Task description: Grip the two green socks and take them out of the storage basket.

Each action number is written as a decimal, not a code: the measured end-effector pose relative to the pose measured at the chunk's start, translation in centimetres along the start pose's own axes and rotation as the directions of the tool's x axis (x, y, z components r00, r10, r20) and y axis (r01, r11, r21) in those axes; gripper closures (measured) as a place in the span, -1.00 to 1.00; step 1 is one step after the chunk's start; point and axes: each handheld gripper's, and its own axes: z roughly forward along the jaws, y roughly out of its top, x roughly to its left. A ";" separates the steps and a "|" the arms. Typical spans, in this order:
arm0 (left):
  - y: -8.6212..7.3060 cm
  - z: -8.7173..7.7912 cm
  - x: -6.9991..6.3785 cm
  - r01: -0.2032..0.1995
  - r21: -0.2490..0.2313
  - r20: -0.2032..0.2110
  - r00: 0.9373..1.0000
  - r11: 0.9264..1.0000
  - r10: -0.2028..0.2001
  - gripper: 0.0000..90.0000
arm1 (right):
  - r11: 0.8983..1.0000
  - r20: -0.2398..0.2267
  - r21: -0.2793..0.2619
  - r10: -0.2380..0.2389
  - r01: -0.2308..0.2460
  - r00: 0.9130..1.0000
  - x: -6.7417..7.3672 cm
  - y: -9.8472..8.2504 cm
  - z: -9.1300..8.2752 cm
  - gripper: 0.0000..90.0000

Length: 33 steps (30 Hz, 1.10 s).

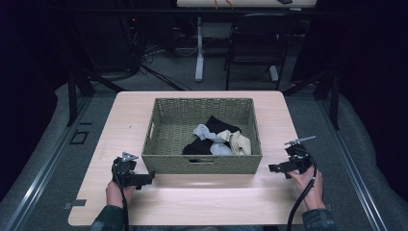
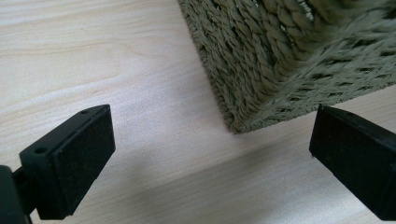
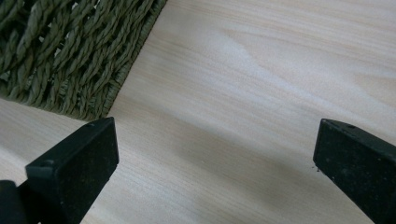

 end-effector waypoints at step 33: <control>-0.1 -0.3 0.3 0.002 0.004 -0.027 1.000 1.000 -0.002 -1.00 | 0.997 -0.015 0.069 -0.039 0.040 0.999 -0.4 2.3 -2.4 -1.00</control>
